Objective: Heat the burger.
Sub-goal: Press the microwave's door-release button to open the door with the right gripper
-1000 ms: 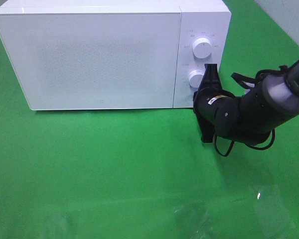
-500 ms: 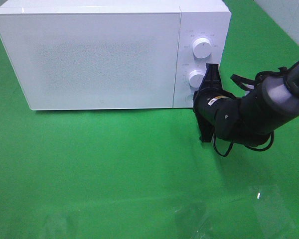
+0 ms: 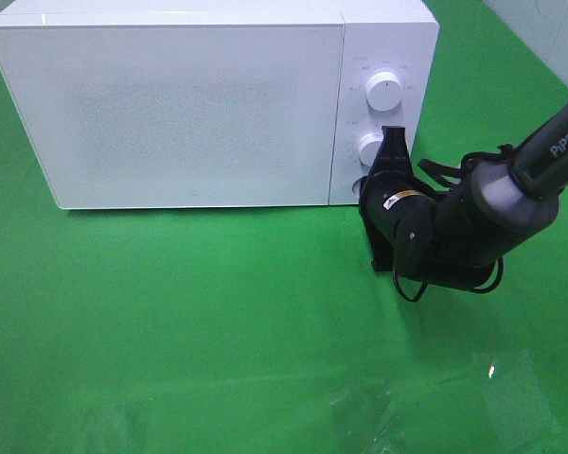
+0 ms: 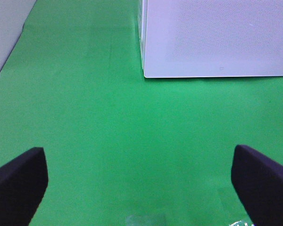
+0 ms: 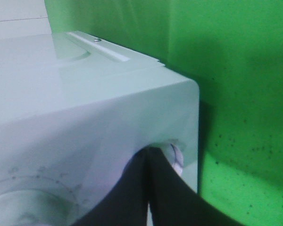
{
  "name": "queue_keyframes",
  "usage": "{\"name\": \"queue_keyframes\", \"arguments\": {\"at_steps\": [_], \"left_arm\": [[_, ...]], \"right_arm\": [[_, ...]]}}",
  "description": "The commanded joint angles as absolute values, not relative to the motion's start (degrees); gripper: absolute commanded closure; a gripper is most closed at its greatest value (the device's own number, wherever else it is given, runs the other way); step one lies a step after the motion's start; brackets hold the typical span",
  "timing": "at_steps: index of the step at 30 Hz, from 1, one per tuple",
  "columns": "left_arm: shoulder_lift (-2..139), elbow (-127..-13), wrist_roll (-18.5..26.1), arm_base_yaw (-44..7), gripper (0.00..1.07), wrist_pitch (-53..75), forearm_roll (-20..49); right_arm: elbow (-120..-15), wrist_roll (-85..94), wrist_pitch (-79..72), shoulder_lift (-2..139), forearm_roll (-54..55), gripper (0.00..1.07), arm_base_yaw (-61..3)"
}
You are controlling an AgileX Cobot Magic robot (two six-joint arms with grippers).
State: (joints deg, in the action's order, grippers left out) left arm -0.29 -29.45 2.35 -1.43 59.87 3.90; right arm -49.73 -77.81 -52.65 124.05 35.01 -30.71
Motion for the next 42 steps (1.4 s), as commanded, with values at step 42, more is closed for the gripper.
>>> {"name": "queue_keyframes", "arguments": {"at_steps": [42], "left_arm": [[-0.63,-29.28,2.23,-1.2,0.08,59.3,4.3]], "right_arm": [[-56.55,-72.48,-56.78,121.75,48.19,1.06,-31.34]]}}
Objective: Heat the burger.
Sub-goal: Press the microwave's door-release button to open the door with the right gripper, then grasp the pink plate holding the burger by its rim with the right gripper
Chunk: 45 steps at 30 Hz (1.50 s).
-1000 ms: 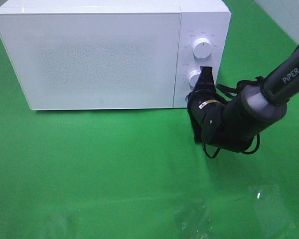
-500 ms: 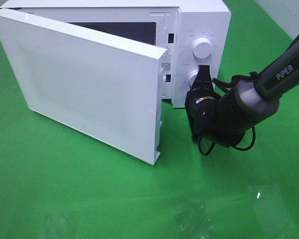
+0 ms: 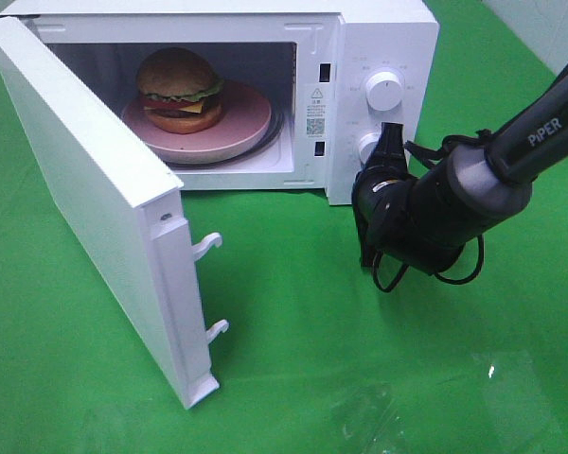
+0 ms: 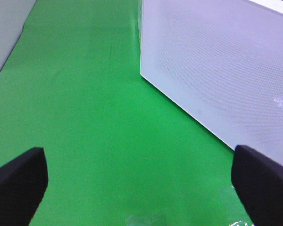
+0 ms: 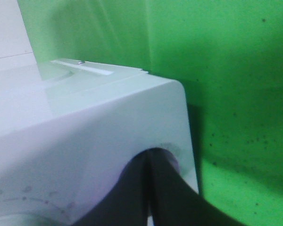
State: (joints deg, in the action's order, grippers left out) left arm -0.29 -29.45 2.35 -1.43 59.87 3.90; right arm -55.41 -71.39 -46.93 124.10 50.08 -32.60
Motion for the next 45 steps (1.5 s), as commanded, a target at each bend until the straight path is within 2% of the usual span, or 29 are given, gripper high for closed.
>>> {"name": "queue_keyframes", "arguments": {"at_steps": [1,8,24,26,33,45], "left_arm": [[-0.63,-29.28,2.23,-1.2,0.08,59.3,4.3],[-0.63,-29.28,2.23,-1.2,0.08,59.3,4.3],[-0.63,-29.28,2.23,-1.2,0.08,59.3,4.3],[-0.63,-29.28,2.23,-1.2,0.08,59.3,4.3],[-0.63,-29.28,2.23,-1.2,0.08,59.3,4.3],[-0.63,-29.28,2.23,-1.2,0.08,59.3,4.3]], "right_arm": [[-56.55,-72.48,-56.78,121.75,48.19,1.06,-31.34],[-52.65,-73.05,-50.65,119.23,46.98,1.05,-32.31],[-43.26,-71.79,-35.58,108.92,34.49,1.04,-32.66],[-41.88,-66.18,-33.35,105.88,29.16,1.03,-32.66],[-41.42,-55.98,-24.92,100.5,22.0,1.02,-32.66],[-41.54,-40.97,-13.18,93.91,15.18,1.02,-32.66]]}}
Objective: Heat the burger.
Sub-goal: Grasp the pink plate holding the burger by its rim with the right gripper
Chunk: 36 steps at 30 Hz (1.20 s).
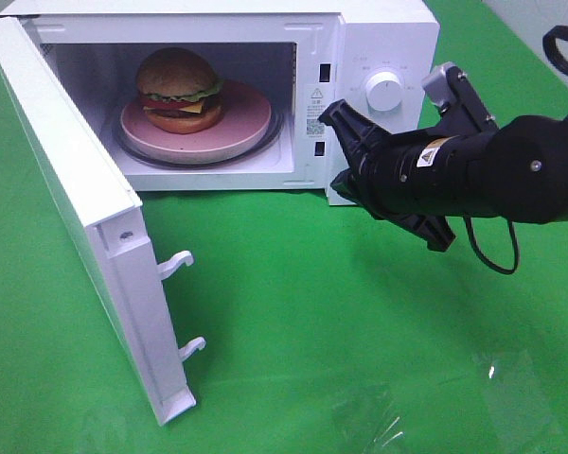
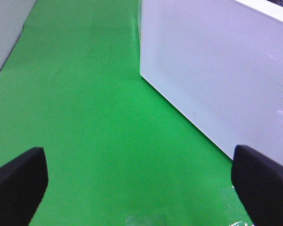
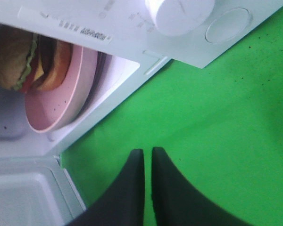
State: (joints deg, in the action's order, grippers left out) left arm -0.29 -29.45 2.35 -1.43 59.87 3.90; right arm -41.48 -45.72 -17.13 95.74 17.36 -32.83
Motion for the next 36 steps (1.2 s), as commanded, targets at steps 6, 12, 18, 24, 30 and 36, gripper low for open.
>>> {"name": "queue_keyframes", "arguments": {"at_steps": [6,12,18,24,30,36], "left_arm": [[-0.63,-29.28,2.23,-1.2,0.08,59.3,4.3],[-0.63,-29.28,2.29,-1.2,0.08,59.3,4.3],[-0.63,-29.28,2.29,-1.2,0.08,59.3,4.3],[-0.63,-29.28,2.29,-1.2,0.08,59.3,4.3],[-0.63,-29.28,2.29,-1.2,0.08,59.3,4.3],[-0.63,-29.28,2.29,-1.2,0.08,59.3,4.3]], "right_arm": [[-41.65,-30.48,-2.18,90.3,14.9,1.02,-32.66],[-43.89,-21.31,7.28,89.44,14.5,1.01,-32.66],[-48.19,-7.68,17.76,89.44,13.52,0.99,-32.66],[-52.02,8.77,24.47,89.44,13.18,0.97,-32.66],[-54.77,23.26,30.14,89.44,13.18,0.95,-32.66],[-56.44,37.24,33.63,89.44,12.32,0.94,-32.66]]}}
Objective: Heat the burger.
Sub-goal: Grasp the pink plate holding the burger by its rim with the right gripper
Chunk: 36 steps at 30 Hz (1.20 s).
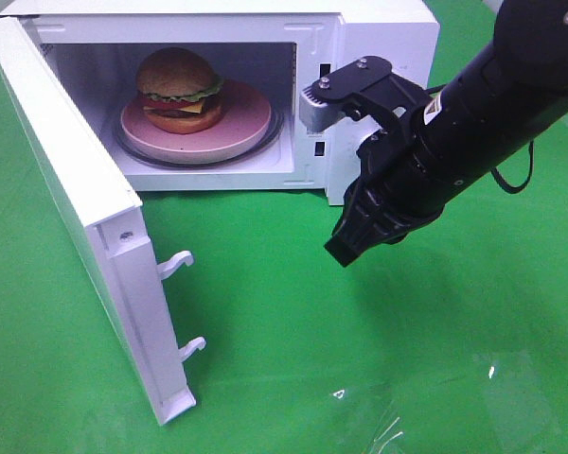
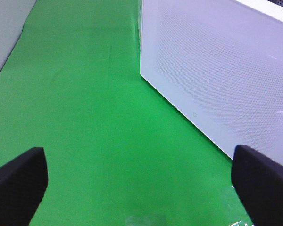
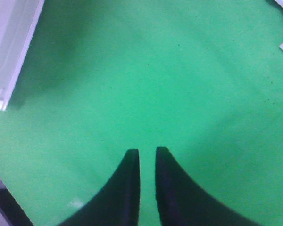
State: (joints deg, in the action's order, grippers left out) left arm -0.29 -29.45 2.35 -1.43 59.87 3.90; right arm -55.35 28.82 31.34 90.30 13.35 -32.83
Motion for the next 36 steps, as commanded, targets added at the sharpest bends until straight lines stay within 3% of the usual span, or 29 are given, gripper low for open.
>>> {"name": "queue_keyframes", "arguments": {"at_steps": [1,11,16,18,20,21,22,25,27,29,36], "left_arm": [[-0.63,-29.28,2.29,-1.2,0.08,59.3,4.3],[-0.63,-29.28,2.29,-1.2,0.08,59.3,4.3],[-0.63,-29.28,2.29,-1.2,0.08,59.3,4.3],[-0.63,-29.28,2.29,-1.2,0.08,59.3,4.3],[-0.63,-29.28,2.29,-1.2,0.08,59.3,4.3],[-0.63,-29.28,2.29,-1.2,0.08,59.3,4.3],[-0.63,-29.28,2.29,-1.2,0.08,59.3,4.3],[-0.63,-29.28,2.29,-1.2,0.08,59.3,4.3],[-0.63,-29.28,2.29,-1.2,0.08,59.3,4.3],[-0.63,-29.28,2.29,-1.2,0.08,59.3,4.3],[-0.63,-29.28,2.29,-1.2,0.08,59.3,4.3]], "right_arm": [[-57.01,43.43,34.15,89.44,11.52,0.94,-32.66],[-58.21,72.54,31.91,89.44,10.2,0.91,-32.66],[-58.21,76.43,29.56,89.44,8.37,0.88,-32.66],[-58.21,76.38,27.73,89.44,5.9,0.84,-32.72],[-58.21,73.51,22.86,89.44,0.4,0.67,-34.72],[-58.21,73.51,22.86,89.44,0.4,0.67,-34.72],[-58.21,70.47,20.51,89.44,-2.69,0.56,-35.7],[-58.21,69.39,19.37,89.44,-3.95,0.51,-36.15],[-58.38,63.77,16.96,89.44,-11.23,0.32,-37.64],[-59.19,60.1,16.67,89.95,-13.92,0.26,-37.99],[-64.86,56.38,17.25,94.08,-15.36,0.26,-37.99]]}}
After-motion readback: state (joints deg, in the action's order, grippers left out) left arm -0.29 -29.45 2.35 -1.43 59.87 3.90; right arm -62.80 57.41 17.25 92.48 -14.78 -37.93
